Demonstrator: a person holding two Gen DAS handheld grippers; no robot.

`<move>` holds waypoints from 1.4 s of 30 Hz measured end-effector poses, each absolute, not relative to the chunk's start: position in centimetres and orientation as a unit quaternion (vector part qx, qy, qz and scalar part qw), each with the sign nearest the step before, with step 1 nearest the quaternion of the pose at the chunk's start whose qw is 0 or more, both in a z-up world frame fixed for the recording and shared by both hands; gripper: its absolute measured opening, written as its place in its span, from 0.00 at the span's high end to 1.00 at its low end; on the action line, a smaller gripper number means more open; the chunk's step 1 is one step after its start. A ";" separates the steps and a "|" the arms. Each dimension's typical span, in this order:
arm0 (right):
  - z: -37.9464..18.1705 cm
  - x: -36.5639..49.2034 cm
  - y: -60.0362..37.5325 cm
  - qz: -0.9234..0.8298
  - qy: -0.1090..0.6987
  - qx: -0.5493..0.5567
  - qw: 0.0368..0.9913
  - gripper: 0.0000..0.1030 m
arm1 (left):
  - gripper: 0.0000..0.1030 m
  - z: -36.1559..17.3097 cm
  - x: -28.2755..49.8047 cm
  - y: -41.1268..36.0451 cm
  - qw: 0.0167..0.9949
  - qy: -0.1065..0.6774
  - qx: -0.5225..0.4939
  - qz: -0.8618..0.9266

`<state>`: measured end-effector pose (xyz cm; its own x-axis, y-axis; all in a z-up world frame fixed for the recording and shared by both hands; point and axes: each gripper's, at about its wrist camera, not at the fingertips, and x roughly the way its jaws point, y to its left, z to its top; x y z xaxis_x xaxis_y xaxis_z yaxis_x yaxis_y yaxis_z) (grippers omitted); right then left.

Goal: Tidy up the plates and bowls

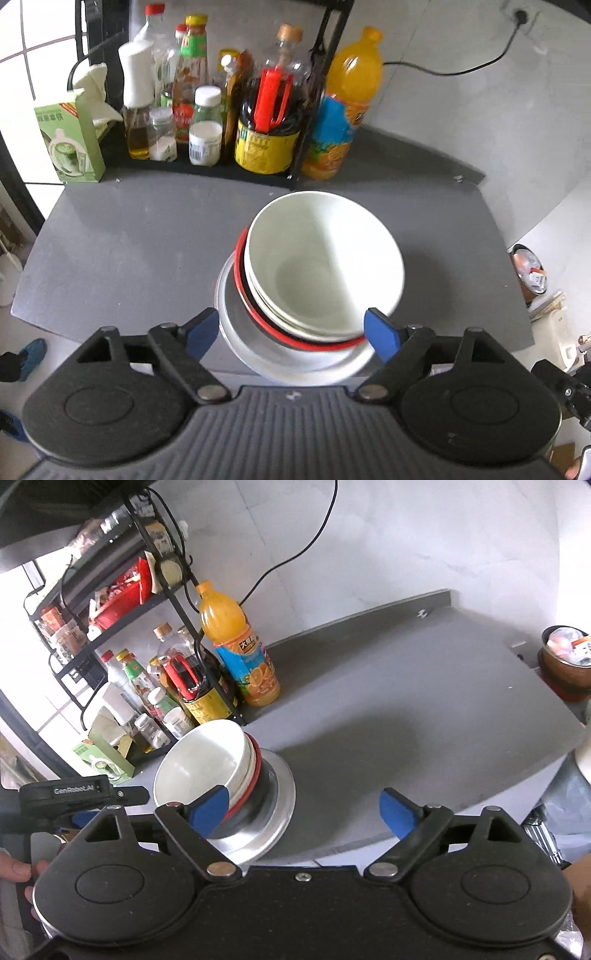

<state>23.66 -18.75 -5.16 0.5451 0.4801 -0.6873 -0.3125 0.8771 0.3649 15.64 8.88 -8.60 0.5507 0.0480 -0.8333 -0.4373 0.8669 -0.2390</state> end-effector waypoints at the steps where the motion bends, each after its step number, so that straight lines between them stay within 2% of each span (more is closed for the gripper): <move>1: -4.9 23.1 -19.1 0.226 0.417 0.100 0.875 0.14 | 0.16 -8.1 15.1 8.5 0.856 0.449 -0.212 0.142; 9: -2.9 19.6 -20.2 0.208 0.400 0.095 0.888 0.01 | 0.12 -5.2 11.9 6.8 0.866 0.441 -0.203 0.124; 20: -1.2 14.2 -18.7 0.159 0.376 0.096 0.908 0.00 | 0.09 -2.8 7.0 8.8 0.875 0.441 -0.188 0.074; 30: 0.7 8.7 -14.4 0.134 0.352 0.092 0.922 0.00 | 0.01 -1.5 2.0 12.4 0.890 0.428 -0.150 0.047; 42: 2.8 3.9 -11.2 0.124 0.338 0.071 0.930 0.00 | 0.01 -0.7 -2.9 13.5 0.901 0.418 -0.115 0.023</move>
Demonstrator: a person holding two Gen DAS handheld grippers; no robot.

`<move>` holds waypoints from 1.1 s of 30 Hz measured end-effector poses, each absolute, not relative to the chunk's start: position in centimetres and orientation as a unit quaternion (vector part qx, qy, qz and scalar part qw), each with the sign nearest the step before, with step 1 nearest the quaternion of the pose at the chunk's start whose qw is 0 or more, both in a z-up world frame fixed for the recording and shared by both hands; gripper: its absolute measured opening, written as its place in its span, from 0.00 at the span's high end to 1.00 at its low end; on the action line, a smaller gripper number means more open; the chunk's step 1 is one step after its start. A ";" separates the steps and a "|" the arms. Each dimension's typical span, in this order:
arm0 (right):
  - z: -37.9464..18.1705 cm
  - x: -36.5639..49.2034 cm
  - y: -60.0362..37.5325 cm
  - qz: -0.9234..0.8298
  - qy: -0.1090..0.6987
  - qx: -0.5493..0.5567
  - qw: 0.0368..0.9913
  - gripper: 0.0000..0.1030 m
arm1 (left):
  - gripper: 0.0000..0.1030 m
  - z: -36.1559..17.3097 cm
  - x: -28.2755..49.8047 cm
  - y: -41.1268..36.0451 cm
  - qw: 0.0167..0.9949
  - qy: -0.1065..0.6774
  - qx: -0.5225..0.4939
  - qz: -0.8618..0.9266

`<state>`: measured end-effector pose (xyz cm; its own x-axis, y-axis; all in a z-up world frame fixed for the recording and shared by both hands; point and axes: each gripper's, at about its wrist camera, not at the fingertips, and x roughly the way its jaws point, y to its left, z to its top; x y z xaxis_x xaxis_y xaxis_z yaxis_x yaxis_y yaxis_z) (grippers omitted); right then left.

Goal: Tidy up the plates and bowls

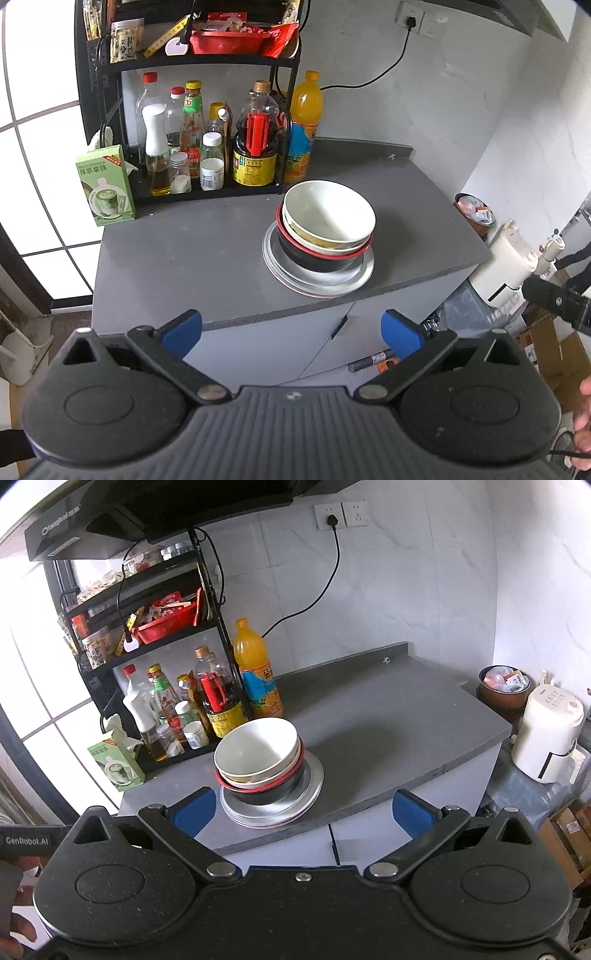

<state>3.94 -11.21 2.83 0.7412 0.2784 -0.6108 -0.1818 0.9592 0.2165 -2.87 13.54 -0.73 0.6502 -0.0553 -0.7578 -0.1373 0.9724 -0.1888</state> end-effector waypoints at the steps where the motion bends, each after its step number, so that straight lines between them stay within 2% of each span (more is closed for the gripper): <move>1: 2.9 3.7 -11.1 0.121 0.339 0.073 0.930 0.00 | 0.01 -0.7 -3.1 13.5 0.901 0.418 -0.114 0.021; 33: 1.1 0.3 -6.9 0.129 0.364 0.063 0.920 0.00 | 0.01 -1.9 -6.7 16.9 0.904 0.418 -0.088 0.029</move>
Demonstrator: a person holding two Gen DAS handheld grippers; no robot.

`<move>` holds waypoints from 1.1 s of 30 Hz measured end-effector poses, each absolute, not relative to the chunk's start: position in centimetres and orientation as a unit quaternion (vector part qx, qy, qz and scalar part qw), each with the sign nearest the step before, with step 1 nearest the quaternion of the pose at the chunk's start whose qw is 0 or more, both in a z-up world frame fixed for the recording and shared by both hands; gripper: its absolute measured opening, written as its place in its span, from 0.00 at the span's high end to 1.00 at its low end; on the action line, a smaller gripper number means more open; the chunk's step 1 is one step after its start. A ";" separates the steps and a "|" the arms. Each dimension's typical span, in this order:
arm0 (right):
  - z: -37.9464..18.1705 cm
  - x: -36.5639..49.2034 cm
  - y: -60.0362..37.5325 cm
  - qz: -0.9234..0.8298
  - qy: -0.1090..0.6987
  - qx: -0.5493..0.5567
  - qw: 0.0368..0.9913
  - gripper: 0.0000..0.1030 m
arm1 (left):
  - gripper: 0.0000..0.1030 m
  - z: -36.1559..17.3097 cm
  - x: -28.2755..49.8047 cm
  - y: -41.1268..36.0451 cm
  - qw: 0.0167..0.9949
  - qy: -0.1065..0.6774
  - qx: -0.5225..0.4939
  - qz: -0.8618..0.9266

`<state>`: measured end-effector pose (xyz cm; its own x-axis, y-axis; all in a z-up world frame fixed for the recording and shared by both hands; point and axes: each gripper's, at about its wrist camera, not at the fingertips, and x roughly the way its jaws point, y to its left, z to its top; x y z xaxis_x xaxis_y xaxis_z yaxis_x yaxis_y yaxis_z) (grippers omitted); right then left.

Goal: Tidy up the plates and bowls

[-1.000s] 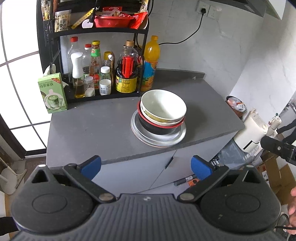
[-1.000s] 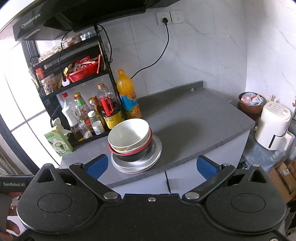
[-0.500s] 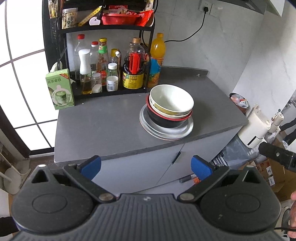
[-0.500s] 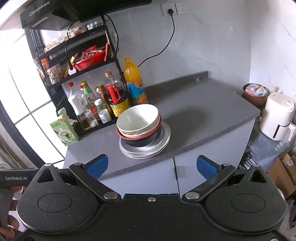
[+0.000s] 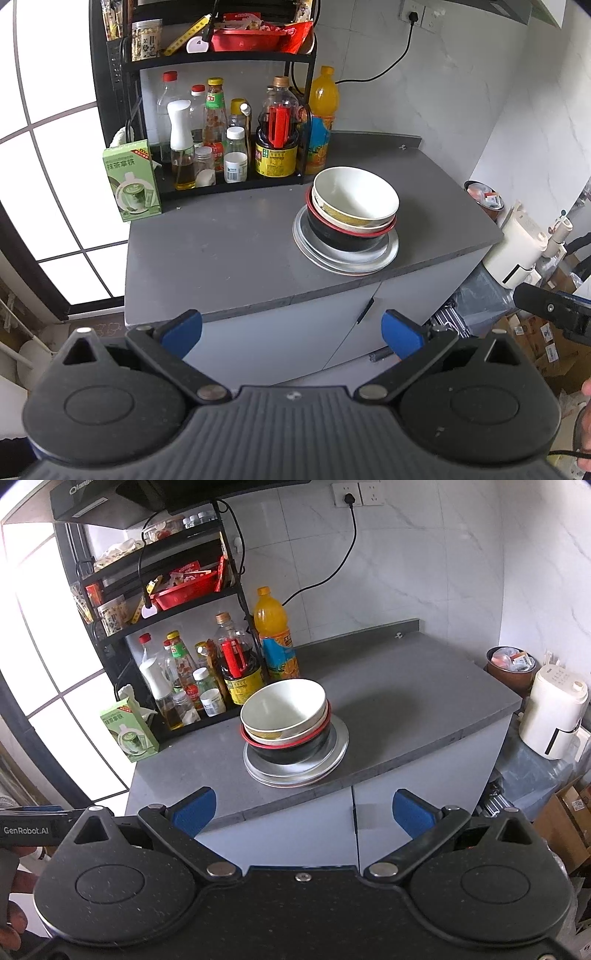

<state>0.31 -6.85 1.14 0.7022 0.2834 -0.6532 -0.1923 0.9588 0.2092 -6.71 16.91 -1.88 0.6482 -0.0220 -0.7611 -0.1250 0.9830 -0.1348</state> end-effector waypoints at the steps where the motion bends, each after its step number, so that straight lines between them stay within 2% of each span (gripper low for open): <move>1: 1.1 0.3 -6.8 0.129 0.364 0.063 0.920 0.00 | 0.01 -1.9 -6.7 16.9 0.904 0.419 -0.087 0.029; 33: 1.1 0.7 -6.2 0.103 0.362 0.066 0.924 0.00 | 0.01 -1.5 -6.0 17.4 0.904 0.421 -0.073 0.007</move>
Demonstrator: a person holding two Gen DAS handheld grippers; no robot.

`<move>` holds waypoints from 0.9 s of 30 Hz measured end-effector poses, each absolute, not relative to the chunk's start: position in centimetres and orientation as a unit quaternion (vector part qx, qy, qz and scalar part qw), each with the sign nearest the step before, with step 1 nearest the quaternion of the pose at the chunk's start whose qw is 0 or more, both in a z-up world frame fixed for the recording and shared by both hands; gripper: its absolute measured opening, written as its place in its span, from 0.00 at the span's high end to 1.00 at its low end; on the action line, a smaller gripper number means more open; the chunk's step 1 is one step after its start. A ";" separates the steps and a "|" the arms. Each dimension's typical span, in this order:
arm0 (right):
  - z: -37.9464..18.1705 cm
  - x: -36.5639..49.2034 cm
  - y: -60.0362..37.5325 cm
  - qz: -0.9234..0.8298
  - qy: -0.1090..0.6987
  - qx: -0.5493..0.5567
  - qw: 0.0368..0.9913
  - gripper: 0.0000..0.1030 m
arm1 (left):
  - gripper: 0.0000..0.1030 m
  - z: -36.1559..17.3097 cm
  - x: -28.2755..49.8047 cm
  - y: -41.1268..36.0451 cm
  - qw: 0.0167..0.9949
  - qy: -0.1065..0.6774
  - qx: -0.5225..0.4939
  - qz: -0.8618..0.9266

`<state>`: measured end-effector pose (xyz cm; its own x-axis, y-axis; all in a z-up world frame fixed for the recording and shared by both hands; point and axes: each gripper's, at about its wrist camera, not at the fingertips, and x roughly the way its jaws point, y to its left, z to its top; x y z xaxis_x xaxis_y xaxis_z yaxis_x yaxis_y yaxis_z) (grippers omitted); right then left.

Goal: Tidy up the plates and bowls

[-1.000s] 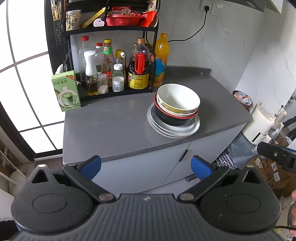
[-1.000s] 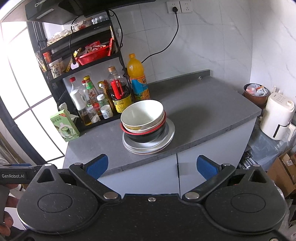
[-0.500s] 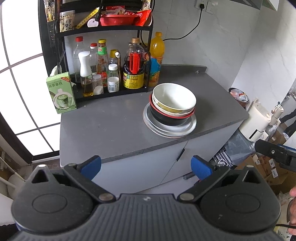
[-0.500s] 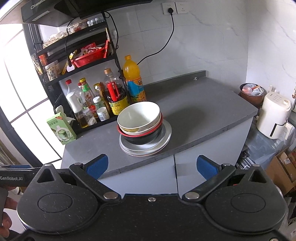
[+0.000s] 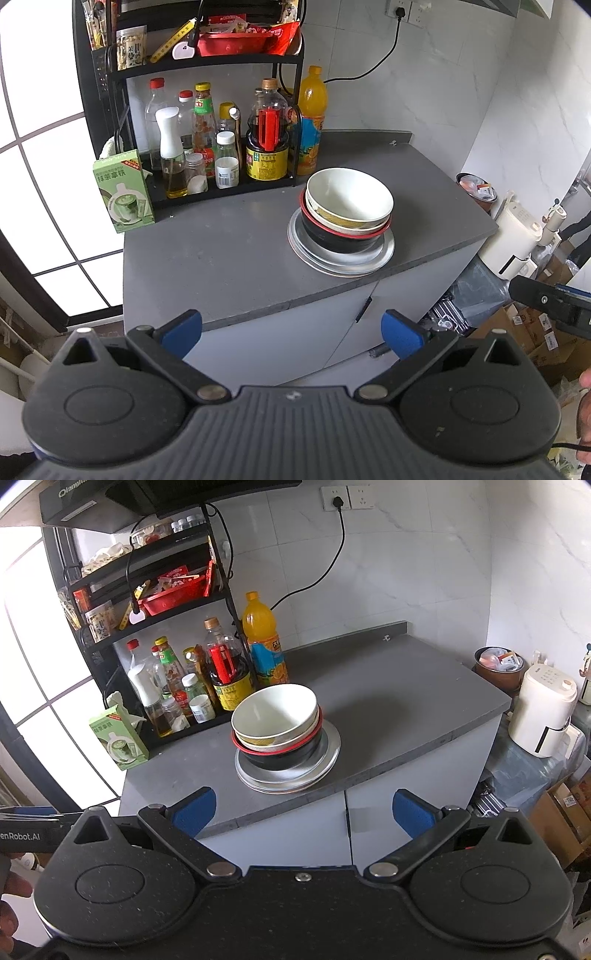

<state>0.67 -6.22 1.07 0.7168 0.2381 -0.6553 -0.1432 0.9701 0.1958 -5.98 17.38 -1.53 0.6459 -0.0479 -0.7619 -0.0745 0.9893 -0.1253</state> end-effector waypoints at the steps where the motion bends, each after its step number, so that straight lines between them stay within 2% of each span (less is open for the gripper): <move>1: 1.0 0.7 -6.2 0.100 0.364 0.065 0.924 0.00 | 0.01 -1.6 -5.9 17.5 0.904 0.422 -0.075 0.006; 27: 0.0 0.8 -5.4 0.050 0.389 0.070 0.917 0.00 | 0.01 -3.0 -3.6 18.0 0.898 0.434 -0.062 -0.034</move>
